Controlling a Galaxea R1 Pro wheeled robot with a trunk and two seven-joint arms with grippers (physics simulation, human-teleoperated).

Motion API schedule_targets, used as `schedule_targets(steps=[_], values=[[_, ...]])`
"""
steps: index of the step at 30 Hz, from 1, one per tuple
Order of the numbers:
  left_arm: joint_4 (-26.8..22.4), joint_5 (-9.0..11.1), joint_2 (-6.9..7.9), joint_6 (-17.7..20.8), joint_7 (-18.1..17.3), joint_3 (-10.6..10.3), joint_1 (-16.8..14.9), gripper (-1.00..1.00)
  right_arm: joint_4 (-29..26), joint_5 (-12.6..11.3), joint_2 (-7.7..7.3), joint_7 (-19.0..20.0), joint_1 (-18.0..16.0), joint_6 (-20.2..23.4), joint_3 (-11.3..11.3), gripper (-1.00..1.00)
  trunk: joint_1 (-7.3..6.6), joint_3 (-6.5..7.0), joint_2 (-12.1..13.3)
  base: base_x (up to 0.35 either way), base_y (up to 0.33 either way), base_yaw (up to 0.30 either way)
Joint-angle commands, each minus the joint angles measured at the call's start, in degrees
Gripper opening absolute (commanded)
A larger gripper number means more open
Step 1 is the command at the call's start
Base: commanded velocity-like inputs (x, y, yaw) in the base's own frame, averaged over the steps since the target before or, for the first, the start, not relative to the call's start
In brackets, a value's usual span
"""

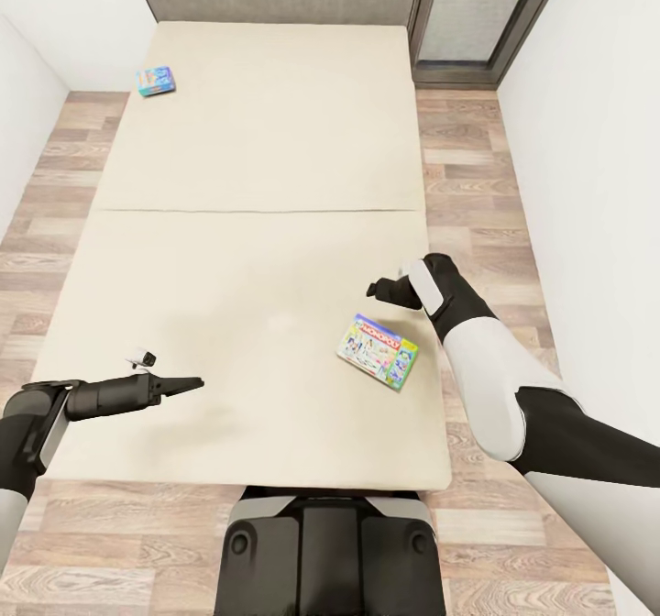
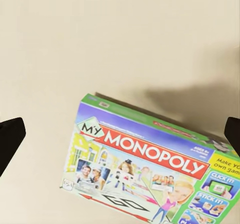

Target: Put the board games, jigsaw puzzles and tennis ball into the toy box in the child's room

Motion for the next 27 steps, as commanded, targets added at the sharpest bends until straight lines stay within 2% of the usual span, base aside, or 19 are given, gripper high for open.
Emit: schedule_targets(steps=[1, 27], values=[[0.0, 0.0, 0.02, 0.6, -0.2, 0.0, 0.0, 1.0, -0.1, -0.6, 0.05, -0.5, 0.0, 0.1, -0.3, 1.0, 0.03, -0.16, -0.1, 0.0, 0.0, 0.0], [-3.1, 0.0, 0.02, 1.7, -0.2, -0.1, 0.0, 1.0, -0.2, -0.8, 0.11, -0.6, -0.3, 0.1, -0.3, 1.0, 0.03, -2.59, -0.1, 0.0, 0.0, 0.0]])
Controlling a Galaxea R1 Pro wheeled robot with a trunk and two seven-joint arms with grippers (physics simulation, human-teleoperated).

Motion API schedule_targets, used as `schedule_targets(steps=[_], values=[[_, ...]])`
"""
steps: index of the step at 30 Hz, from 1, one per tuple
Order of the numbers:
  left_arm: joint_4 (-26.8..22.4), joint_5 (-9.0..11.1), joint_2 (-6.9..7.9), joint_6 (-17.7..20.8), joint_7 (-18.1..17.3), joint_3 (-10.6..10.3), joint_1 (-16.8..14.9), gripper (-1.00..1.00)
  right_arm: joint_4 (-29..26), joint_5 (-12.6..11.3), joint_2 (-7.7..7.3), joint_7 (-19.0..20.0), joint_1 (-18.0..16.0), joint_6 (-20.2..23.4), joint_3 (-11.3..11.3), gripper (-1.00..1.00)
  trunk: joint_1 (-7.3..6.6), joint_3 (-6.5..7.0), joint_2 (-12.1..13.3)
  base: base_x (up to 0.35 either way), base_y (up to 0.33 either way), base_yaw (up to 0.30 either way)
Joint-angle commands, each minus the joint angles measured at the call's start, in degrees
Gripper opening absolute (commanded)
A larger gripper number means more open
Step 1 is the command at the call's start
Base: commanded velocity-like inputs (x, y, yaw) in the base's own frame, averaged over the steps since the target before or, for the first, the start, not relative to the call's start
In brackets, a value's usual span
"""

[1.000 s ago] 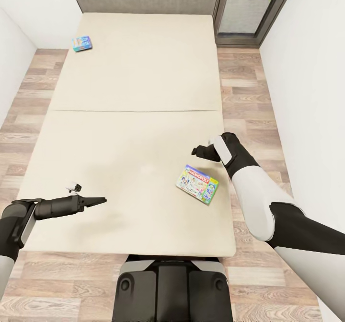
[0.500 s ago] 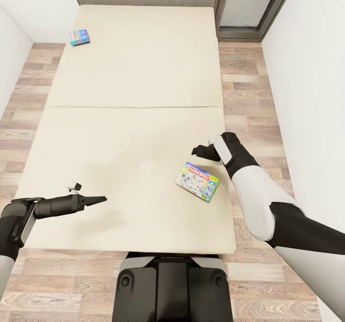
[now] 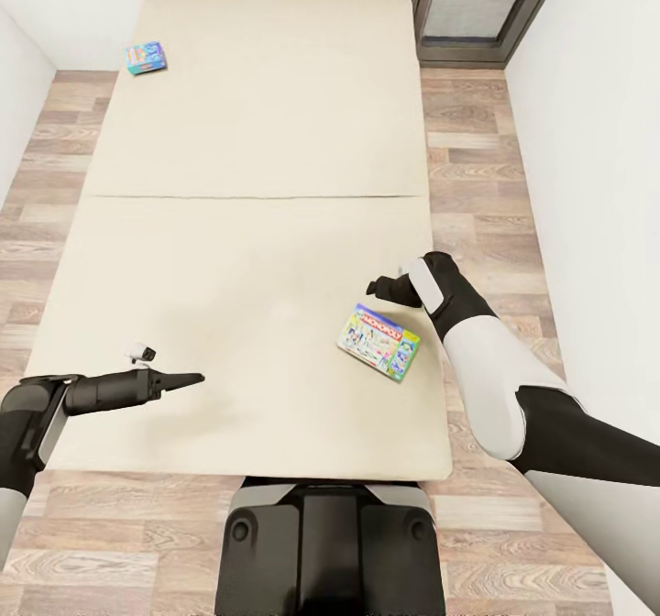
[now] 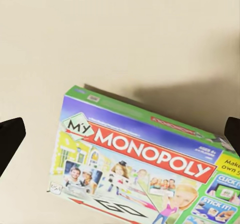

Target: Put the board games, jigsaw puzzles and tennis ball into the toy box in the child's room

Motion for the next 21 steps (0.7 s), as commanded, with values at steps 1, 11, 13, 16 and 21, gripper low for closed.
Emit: schedule_targets(steps=[1, 11, 13, 16, 21], values=[[-0.1, 0.0, 0.02, 0.7, -0.2, 0.0, 0.0, 1.0, -0.1, -0.6, 0.06, -0.5, 0.0, 0.1, -0.3, 1.0, 0.03, -0.16, -0.1, 0.0, 0.0, 0.0], [-0.3, 0.0, 0.02, 1.0, -0.2, 0.0, 0.0, 1.0, -0.1, -0.6, 0.12, -0.5, -0.1, 0.2, -0.3, 1.0, 0.03, -1.1, -0.1, 0.0, 0.0, 0.0], [-0.3, 0.0, 0.02, 1.0, -0.2, 0.0, 0.0, 1.0, -0.3, -0.7, 0.14, -0.5, -0.1, 0.2, -0.3, 1.0, 0.03, -1.29, -0.1, 0.0, 0.0, 0.0], [-0.3, 0.0, 0.04, 1.0, -0.2, 0.0, 0.0, 1.0, -0.6, -0.7, 0.16, -0.5, -0.1, 0.2, -0.3, 1.0, 0.03, -1.57, -0.1, 0.0, 0.0, 0.0], [-0.4, 0.0, 0.07, 1.1, -0.2, 0.0, 0.0, 1.0, -1.0, -0.8, 0.17, -0.5, -0.1, 0.2, -0.3, 1.0, 0.03, -2.04, -0.1, 0.0, 0.0, 0.0]])
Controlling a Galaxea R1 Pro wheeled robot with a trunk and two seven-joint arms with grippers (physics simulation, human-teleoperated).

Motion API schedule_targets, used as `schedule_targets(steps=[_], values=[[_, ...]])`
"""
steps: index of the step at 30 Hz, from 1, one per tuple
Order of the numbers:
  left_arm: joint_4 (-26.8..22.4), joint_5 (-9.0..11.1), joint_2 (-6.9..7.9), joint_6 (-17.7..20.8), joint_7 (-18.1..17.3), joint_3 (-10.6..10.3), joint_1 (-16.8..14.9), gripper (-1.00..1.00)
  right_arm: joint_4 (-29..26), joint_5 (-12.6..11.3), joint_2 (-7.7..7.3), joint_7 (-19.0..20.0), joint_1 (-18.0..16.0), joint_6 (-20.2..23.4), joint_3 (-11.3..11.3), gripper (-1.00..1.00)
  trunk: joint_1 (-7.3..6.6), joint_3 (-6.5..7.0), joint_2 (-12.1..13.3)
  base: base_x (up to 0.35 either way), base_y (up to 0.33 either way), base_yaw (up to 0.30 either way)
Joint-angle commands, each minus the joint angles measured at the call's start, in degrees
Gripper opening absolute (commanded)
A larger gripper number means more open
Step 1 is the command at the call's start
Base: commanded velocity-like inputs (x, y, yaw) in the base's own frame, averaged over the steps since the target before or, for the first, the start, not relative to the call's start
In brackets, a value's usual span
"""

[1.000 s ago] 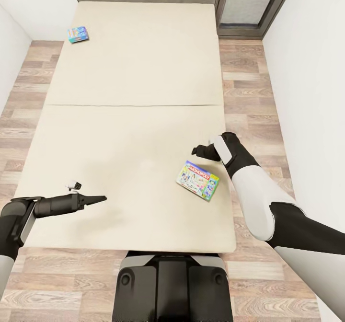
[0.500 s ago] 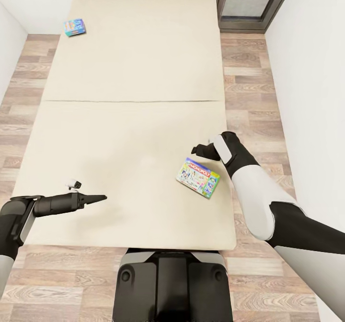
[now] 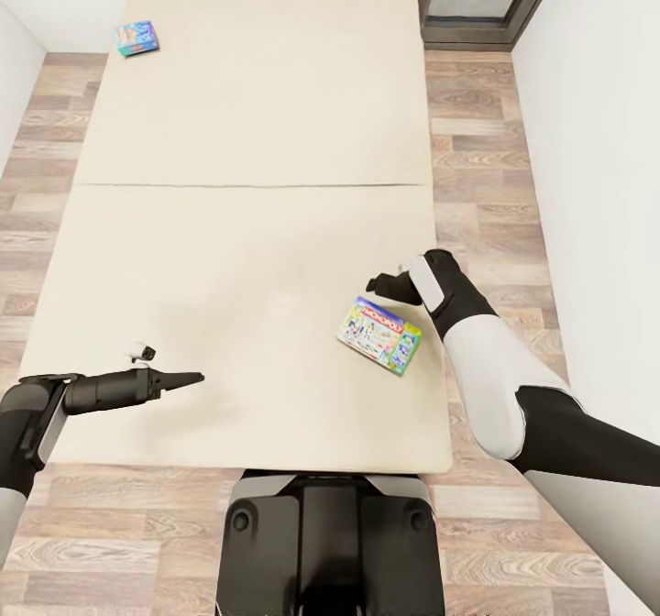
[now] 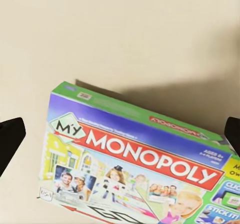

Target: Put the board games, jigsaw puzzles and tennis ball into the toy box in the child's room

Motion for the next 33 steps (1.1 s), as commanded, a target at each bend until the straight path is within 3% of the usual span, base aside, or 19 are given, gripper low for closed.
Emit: schedule_targets(steps=[1, 33], values=[[0.0, 0.0, 0.03, 0.6, -0.2, 0.0, 0.0, 1.0, -0.1, -0.6, 0.04, -0.5, 0.0, 0.1, -0.3, 1.0, 0.03, -0.16, -0.1, 0.0, 0.0, 0.0], [-2.7, 0.1, 0.04, 0.9, -0.2, 0.0, 0.0, 1.0, -4.1, -0.9, 0.48, -0.4, 0.0, 1.9, -0.3, 1.0, 0.03, -3.16, -0.1, 0.0, 0.0, 0.0]])
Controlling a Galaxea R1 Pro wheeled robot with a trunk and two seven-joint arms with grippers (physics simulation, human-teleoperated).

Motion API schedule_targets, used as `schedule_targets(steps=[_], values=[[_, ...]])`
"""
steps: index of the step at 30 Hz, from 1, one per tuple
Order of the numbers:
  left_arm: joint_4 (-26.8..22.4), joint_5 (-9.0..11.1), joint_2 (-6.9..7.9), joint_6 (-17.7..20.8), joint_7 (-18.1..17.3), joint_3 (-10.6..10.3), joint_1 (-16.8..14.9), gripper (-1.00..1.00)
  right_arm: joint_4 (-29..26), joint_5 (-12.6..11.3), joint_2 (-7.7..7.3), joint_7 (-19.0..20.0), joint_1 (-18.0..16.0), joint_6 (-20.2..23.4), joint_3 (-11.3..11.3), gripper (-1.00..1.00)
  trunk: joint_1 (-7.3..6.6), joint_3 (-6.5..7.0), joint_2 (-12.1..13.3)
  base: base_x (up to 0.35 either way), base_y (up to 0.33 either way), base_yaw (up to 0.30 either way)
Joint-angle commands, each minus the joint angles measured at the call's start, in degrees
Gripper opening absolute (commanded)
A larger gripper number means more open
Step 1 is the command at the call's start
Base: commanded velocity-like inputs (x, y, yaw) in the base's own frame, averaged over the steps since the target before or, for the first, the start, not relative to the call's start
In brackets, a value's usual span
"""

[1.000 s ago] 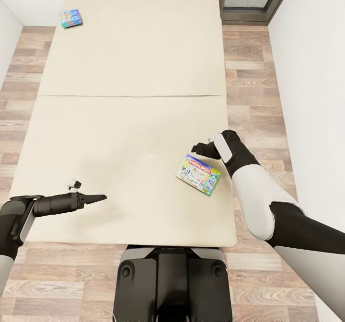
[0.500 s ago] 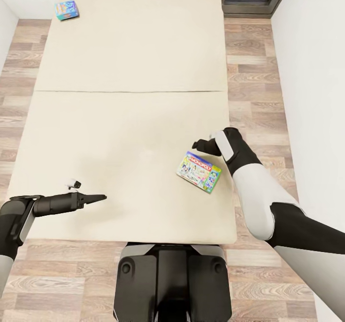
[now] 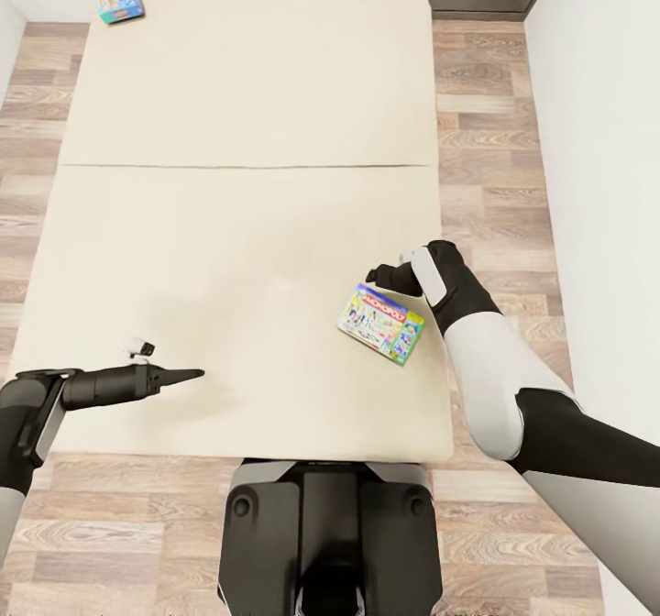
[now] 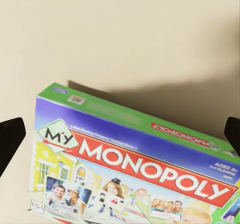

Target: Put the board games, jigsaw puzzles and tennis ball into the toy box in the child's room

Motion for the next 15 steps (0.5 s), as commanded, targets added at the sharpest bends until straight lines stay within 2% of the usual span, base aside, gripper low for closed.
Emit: schedule_targets(steps=[1, 15], values=[[-0.1, 0.0, 0.03, 0.8, -0.2, 0.0, 0.0, 1.0, -0.1, -0.6, 0.06, -0.6, 0.0, 0.2, -0.2, 1.0, 0.03, -0.16, -0.1, 0.0, 0.0, 0.0], [-0.7, -0.1, -0.03, 1.9, -0.2, 0.0, 0.0, 1.0, -0.1, -0.6, 0.06, -0.6, 0.0, 0.2, -0.2, 1.0, 0.03, -1.25, -0.1, 0.0, 0.045, 0.0]])
